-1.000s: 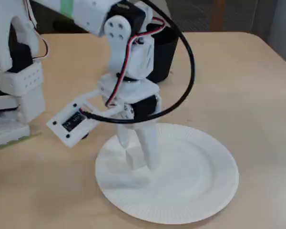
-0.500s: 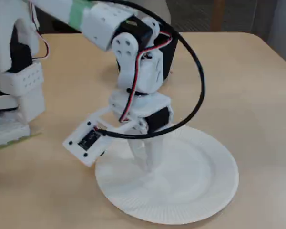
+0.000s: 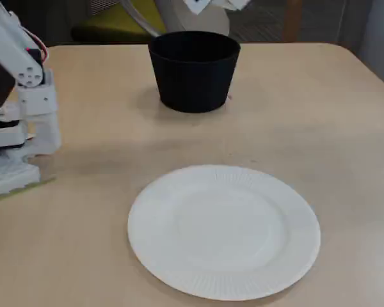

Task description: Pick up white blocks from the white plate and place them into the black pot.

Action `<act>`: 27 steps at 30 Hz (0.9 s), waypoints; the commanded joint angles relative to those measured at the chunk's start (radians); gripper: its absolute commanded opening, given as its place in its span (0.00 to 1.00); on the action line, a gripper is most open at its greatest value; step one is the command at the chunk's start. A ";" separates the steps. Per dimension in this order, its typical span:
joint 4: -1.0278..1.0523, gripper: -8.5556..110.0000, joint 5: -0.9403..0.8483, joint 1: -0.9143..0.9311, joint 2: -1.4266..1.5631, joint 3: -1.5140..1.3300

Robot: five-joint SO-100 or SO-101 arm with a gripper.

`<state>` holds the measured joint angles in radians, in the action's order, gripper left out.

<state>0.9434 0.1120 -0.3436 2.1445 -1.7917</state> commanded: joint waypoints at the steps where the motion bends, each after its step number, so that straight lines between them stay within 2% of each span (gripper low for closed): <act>1: -0.296 0.05 -0.035 -0.198 0.087 -0.284; 6: -0.603 0.05 -0.067 -0.247 0.034 -0.531; 9: -0.672 0.07 -0.098 -0.252 -0.037 -0.552; 11: -0.675 0.26 -0.133 -0.258 -0.049 -0.554; 15: -0.627 0.41 -0.183 -0.267 -0.014 -0.545; 16: -0.615 0.40 -0.186 -0.267 0.003 -0.543; 17: -0.611 0.35 -0.187 -0.267 0.028 -0.543; 20: -0.549 0.06 -0.173 -0.232 0.167 -0.540; 22: -0.411 0.05 -0.192 -0.156 0.298 -0.515; 25: -0.152 0.05 -0.193 0.072 0.520 -0.514; 27: -0.084 0.05 -0.175 0.224 0.684 -0.607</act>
<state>0.7348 -0.0767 -0.3206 2.6093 -2.3485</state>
